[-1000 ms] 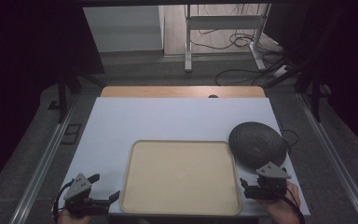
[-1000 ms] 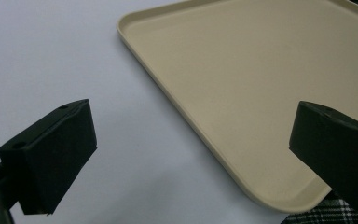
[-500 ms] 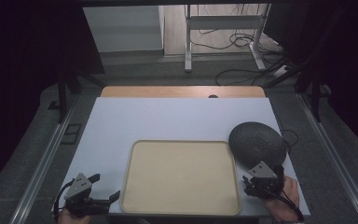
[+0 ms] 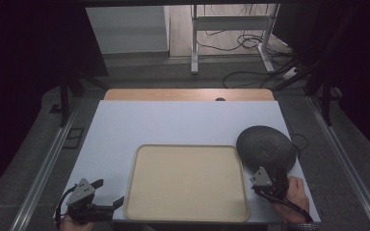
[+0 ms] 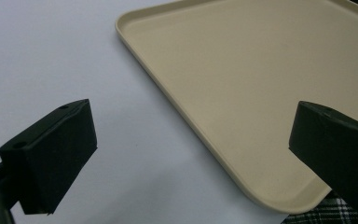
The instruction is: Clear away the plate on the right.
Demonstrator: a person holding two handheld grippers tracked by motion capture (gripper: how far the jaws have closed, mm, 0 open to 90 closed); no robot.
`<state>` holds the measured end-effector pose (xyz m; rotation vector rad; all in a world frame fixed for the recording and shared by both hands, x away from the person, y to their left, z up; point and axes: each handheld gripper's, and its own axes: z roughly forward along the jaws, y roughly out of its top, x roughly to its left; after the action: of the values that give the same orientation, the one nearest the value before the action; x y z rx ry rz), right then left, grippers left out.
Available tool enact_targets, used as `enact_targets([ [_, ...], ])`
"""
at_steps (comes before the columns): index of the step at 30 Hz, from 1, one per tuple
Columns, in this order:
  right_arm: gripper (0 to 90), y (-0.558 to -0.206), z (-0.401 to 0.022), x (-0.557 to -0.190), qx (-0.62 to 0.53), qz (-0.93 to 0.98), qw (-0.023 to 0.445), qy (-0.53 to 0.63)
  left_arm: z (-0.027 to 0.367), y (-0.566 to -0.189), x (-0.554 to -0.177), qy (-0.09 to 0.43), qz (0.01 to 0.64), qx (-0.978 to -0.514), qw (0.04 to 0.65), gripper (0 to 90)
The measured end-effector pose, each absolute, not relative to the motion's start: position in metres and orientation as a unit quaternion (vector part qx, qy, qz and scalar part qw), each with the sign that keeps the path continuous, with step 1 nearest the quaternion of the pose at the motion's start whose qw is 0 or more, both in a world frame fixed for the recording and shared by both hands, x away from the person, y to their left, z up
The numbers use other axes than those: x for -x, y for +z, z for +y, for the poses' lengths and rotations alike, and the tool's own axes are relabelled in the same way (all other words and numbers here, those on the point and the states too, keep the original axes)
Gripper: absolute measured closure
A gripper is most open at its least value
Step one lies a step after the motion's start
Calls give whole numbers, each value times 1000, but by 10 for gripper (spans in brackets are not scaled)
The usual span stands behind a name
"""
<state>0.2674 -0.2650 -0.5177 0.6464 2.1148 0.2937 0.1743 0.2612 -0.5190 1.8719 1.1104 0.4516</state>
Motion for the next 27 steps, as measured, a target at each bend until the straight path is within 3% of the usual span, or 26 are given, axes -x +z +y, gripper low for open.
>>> enact_targets([
  [9, 465, -527, -259, -270, -190, 852, 486, 44, 261, -519, -174, 182, 447, -755, 444, 6],
  [27, 704, -547, -250, -276, -92, 846, 522, -56, 261, -519, -174, 183, 445, -755, 444, 8],
])
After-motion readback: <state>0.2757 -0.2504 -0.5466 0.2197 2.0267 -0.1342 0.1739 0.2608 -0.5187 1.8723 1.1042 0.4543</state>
